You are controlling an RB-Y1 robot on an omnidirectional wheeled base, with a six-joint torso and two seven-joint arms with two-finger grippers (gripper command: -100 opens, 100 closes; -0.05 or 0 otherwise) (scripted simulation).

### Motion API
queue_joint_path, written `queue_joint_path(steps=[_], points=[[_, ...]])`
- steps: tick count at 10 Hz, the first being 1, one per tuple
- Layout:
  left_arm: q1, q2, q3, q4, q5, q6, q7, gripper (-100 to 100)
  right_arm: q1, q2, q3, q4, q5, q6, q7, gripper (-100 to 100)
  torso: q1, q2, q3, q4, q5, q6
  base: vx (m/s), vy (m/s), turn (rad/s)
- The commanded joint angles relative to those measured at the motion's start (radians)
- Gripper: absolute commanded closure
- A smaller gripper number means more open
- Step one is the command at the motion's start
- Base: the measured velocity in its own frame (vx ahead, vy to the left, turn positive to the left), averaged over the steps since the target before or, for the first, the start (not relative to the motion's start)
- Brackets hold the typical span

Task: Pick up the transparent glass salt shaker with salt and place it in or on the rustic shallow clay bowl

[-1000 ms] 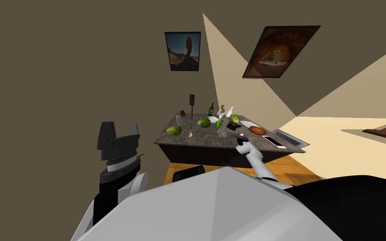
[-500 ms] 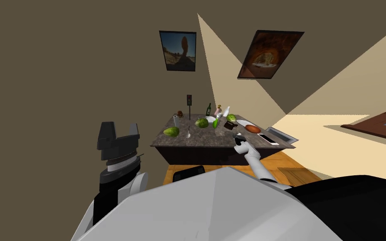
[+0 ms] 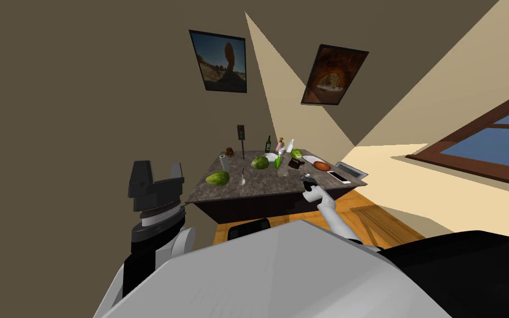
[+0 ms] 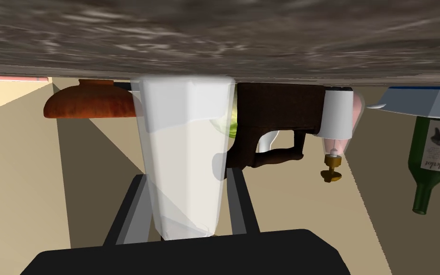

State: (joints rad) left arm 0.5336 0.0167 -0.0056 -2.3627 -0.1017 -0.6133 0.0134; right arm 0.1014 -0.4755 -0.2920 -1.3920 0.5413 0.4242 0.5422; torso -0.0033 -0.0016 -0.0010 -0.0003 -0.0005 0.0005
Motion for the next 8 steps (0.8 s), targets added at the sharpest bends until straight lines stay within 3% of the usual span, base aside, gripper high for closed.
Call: queue_joint_path(steps=[1,2,3,4,6,8], points=[[0.0,0.0,0.0,0.0,0.0,0.0,0.0,0,0.0,0.017,0.026,-0.031,0.003,0.013,0.011,100,0.0,0.0,0.0,0.0,0.0,0.0,0.041,-0.02,-0.187],[0.0,0.0,0.0,0.0,0.0,0.0,0.0,0,0.003,0.007,0.019,-0.028,-0.005,0.014,0.009,100,0.0,0.0,0.0,0.0,0.0,0.0,0.017,-0.005,-0.032],[0.0,0.0,0.0,0.0,0.0,0.0,0.0,0,0.003,0.008,0.021,-0.031,-0.006,0.017,0.011,0,0.0,0.001,0.001,0.0,0.0,0.0,0.0,0.0,0.0],[0.0,0.0,0.0,0.0,0.0,0.0,0.0,0,-0.04,-0.035,-0.009,-0.071,0.007,0.007,0.009,100,0.0,0.002,0.001,0.0,0.0,0.0,-0.026,0.008,-0.018],[0.0,0.0,0.0,0.0,0.0,0.0,0.0,0,-0.04,-0.035,-0.009,-0.071,0.007,0.007,0.009,100,0.002,0.005,0.003,0.002,0.002,-0.001,-0.02,-0.011,-0.001],[0.0,0.0,0.0,0.0,0.0,0.0,0.0,0,-0.094,-0.086,-0.045,-0.116,0.027,-0.007,0.004,100,0.003,0.005,0.004,0.003,0.003,-0.001,-0.036,0.006,0.0]])
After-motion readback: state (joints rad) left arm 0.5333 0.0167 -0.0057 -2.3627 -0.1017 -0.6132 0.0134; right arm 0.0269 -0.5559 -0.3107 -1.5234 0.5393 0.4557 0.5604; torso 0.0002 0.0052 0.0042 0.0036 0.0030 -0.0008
